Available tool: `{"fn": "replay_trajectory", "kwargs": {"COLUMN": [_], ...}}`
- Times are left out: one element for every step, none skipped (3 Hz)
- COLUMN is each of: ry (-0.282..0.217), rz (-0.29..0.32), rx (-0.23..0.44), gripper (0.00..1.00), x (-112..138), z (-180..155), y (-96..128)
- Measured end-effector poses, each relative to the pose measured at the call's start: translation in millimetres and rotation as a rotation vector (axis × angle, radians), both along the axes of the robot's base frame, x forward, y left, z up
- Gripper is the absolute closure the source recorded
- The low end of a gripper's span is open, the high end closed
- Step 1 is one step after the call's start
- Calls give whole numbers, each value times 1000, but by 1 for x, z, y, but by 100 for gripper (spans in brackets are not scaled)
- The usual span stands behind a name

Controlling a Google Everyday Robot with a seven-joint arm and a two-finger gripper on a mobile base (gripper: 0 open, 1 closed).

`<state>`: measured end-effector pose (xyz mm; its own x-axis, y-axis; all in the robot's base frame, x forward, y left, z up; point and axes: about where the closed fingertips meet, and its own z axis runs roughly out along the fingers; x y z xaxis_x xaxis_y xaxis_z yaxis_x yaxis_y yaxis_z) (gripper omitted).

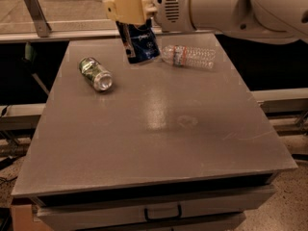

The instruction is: Place pepsi can upright

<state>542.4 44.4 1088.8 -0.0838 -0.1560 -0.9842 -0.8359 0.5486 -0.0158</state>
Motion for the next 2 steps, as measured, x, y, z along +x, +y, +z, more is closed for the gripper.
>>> {"fn": "replay_trajectory", "kwargs": {"ry": [-2,-53], "rz": [0,12], "rx": [-1,16], "gripper": [100,100], "x": [-1,0], "z": [1,-10], "y": [1,6]}}
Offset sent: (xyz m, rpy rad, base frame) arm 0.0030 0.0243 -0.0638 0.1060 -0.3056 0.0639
